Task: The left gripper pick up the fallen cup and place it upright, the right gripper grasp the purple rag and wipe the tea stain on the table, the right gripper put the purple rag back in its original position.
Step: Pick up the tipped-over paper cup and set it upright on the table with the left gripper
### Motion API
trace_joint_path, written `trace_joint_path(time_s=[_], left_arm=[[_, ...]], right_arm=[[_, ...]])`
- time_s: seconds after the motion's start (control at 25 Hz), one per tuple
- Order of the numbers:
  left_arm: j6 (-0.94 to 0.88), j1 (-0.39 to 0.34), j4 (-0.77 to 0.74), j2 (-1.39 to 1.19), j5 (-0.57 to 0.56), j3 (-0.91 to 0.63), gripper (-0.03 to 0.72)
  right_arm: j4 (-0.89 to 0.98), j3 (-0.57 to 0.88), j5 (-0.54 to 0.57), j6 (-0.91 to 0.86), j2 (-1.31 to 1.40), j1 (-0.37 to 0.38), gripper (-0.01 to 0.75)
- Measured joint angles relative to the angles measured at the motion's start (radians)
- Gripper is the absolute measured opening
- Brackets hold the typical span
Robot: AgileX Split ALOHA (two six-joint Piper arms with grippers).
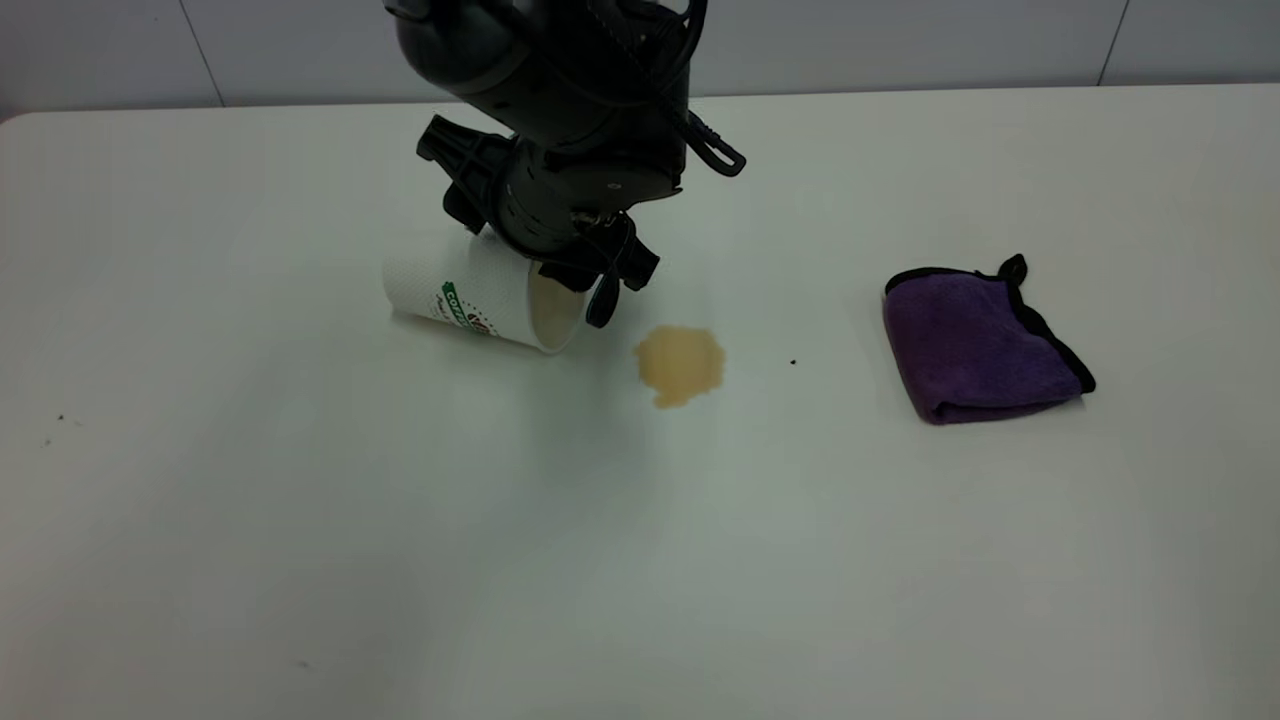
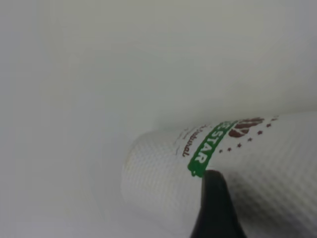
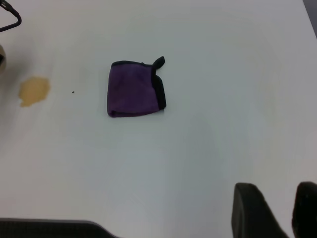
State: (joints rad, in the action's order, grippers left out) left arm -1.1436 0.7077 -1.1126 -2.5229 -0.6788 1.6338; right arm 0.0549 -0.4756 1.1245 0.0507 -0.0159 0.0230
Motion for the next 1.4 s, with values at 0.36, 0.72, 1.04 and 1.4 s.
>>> trace_joint_path(time_s=[0.36, 0.72, 1.04, 1.4], left_arm=[[-0.096, 0.000, -0.029, -0.023, -0.116, 0.000, 0.282], [0.100, -0.007, 0.036, 0.033, -0.199, 0.002, -0.026], [0.546, -0.176, 0.477, 0.244, -0.048, 0.005, -0.027], [1.310, -0.451, 1.284, 0.254, -0.073, 0.049, -0.027]], right_arm=[[0.000, 0.000, 0.000, 0.000, 0.000, 0.000, 0.238], [0.000, 0.000, 0.000, 0.000, 0.000, 0.000, 0.238], [0.000, 0.000, 0.000, 0.000, 0.000, 0.000, 0.238], [0.000, 0.000, 0.000, 0.000, 0.000, 0.000, 0.238]])
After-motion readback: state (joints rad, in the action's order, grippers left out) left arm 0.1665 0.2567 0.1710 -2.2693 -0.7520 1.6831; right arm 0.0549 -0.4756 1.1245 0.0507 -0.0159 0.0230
